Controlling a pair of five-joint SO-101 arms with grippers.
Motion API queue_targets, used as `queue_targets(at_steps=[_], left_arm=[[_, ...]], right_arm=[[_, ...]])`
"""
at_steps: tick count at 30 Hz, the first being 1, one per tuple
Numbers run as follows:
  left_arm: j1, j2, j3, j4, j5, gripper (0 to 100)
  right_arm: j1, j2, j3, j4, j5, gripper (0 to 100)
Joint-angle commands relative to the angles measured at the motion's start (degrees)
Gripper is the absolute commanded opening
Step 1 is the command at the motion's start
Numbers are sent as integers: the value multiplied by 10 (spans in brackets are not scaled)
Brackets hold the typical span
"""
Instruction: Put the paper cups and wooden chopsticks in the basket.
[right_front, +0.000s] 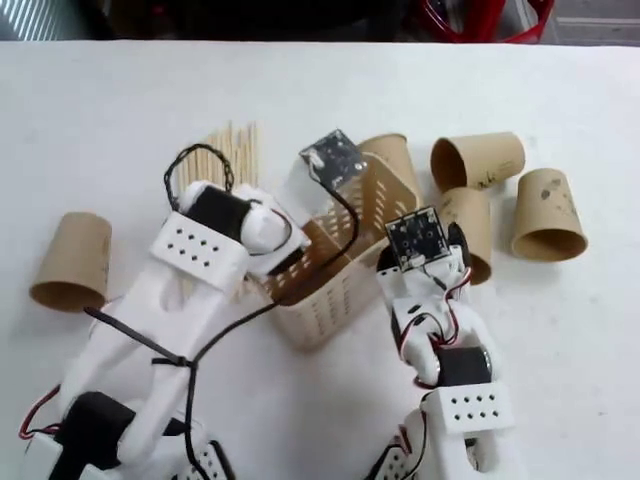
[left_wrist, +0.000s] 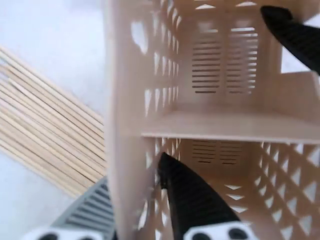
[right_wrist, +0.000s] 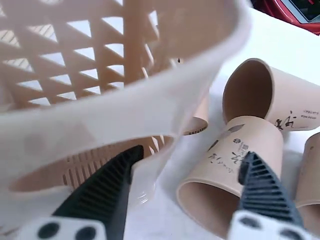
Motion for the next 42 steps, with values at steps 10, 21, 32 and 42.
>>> queue_targets(at_steps=[10, 21, 32, 42], left_arm=[[-26, 3, -6, -23, 180, 24], [-30, 3, -7, -26, 224, 24], [-60, 4, -48, -17, 225, 24], [-46, 153, -143, 21, 255, 24]], right_arm=[[15, -108, -96, 14, -85, 33], [-163, -320, -109, 317, 25, 19], [-165, -330, -19, 317, 34, 285], [-127, -331, -16, 276, 35, 150]])
